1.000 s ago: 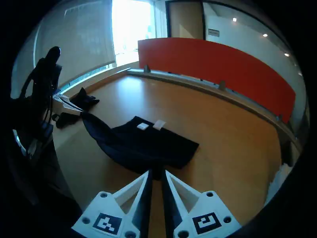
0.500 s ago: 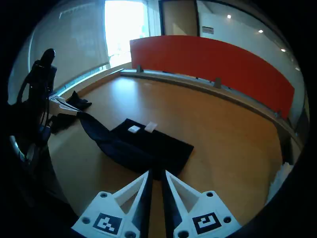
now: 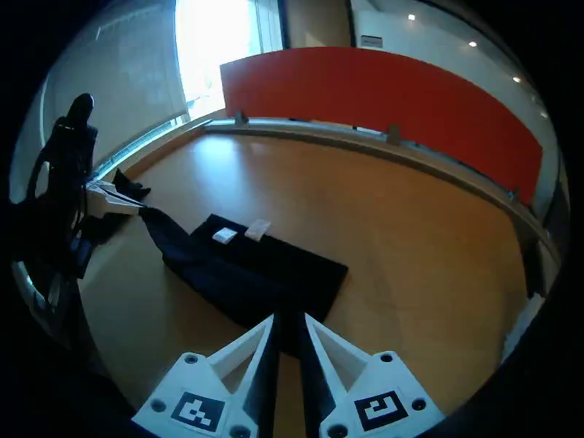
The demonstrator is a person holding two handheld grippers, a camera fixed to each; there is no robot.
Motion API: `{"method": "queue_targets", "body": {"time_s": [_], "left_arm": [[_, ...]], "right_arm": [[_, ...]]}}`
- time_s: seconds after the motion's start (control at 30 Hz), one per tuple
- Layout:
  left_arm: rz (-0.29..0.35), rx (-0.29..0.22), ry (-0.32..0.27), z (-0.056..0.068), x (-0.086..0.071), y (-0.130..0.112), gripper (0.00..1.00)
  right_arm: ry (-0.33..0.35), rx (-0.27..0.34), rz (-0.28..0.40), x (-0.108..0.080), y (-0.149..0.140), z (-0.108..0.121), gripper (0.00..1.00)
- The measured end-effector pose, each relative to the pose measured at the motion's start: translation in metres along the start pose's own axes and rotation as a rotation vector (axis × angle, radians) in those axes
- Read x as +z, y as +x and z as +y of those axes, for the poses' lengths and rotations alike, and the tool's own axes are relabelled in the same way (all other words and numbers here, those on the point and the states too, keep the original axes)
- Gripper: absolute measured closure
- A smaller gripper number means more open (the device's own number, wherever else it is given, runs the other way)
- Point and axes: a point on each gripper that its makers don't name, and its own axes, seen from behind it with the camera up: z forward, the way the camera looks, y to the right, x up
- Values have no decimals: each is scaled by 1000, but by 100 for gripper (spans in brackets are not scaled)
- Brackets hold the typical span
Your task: Fold towel
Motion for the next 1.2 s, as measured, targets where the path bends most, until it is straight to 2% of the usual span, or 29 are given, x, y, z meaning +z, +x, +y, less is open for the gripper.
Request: {"method": "queue_targets", "body": {"time_s": [0.3,0.7,1.0,1.2], "left_arm": [[-50,19,9,-7,37,-13,95],[-98,35,15,-19,70,-12,95],[-124,35,29,-28,88,-13,95],[-119,32,32,-30,93,-11,94]], "right_arm": [[-8,30,-36,27,-8,13,85],[-24,47,-63,55,-10,29,85],[-41,64,-68,70,-7,35,85],[-56,74,-68,75,-5,39,84]]}}
